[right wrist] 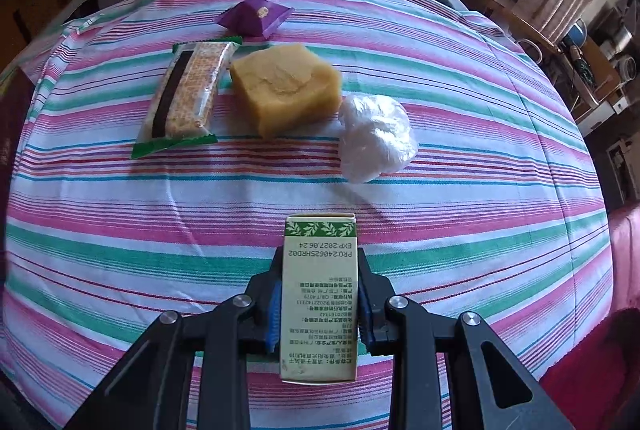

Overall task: Organize objects
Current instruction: 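Carry the green-white medicine box over the gold tray with the right tool, then release the medicine box in the tray and move the right tool back, then move the left tool to the purple wrapped candy and grasp it, then lift the purple candy with the left tool while the right tool grasps the white plastic-wrapped bundle, then carry the purple candy into the gold tray and open the left tool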

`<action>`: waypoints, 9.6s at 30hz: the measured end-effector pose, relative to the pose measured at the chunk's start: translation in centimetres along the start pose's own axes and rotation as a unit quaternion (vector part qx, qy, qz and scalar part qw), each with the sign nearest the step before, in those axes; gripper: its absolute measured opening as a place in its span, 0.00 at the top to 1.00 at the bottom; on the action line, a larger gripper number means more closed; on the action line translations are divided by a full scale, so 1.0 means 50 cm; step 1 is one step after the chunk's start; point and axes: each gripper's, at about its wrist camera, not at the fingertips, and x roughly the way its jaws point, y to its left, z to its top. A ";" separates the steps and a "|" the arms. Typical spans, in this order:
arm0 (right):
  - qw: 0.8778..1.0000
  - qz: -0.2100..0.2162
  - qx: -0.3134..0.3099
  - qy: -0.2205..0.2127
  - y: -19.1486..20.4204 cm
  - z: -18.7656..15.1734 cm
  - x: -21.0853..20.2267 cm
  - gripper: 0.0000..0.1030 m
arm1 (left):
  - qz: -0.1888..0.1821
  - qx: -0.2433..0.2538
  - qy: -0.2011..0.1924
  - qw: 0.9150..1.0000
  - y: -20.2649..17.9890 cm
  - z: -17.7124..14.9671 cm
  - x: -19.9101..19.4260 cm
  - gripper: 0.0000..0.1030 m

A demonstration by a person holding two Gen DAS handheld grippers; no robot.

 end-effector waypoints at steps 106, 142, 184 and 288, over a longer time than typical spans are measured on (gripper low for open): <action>0.951 0.102 0.249 -0.154 -0.165 0.049 -0.110 0.06 | -0.056 0.142 0.037 0.988 -0.266 0.043 0.045 0.26; 0.892 0.223 0.373 -0.124 -0.233 0.019 -0.079 0.03 | -0.183 0.263 0.132 0.938 -0.732 0.156 0.342 0.38; 0.906 0.210 0.355 -0.097 -0.221 0.030 -0.051 0.01 | -0.140 0.186 0.102 0.967 -0.524 0.031 0.249 0.57; 0.994 0.010 0.101 -0.034 -0.068 0.116 0.077 0.66 | -0.099 -0.066 0.041 0.992 0.072 0.025 0.010 0.57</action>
